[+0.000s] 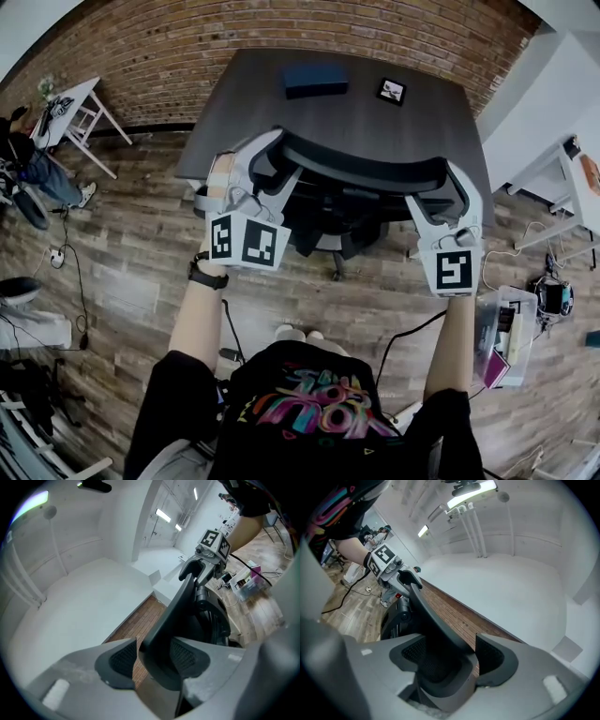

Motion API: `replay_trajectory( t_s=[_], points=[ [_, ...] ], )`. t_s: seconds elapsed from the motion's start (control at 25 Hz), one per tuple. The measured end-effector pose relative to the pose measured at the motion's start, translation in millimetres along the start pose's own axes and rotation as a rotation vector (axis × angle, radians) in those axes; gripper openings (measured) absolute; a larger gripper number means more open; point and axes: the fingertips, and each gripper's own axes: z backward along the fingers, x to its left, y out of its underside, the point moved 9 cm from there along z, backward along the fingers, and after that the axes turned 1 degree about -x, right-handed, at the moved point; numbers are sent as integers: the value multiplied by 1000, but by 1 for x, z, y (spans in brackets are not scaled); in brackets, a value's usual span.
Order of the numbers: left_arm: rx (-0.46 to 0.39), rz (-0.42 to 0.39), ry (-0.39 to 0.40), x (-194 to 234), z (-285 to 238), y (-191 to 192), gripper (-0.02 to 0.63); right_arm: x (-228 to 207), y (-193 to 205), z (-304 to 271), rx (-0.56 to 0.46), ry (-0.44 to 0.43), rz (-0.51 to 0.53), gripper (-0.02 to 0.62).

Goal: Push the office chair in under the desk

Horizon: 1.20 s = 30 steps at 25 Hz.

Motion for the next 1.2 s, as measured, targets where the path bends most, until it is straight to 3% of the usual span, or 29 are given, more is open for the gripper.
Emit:
replay_trajectory(
  t_s=[0.56, 0.92, 1.2],
  points=[
    [-13, 77, -6, -15, 63, -9, 213, 51, -15, 61, 24, -1, -86, 281],
    [-22, 353, 7, -44, 105, 5, 213, 83, -20, 90, -69, 47, -292, 161],
    [-40, 552, 55, -63, 121, 18, 133, 107, -19, 94, -58, 26, -345, 93]
  ],
)
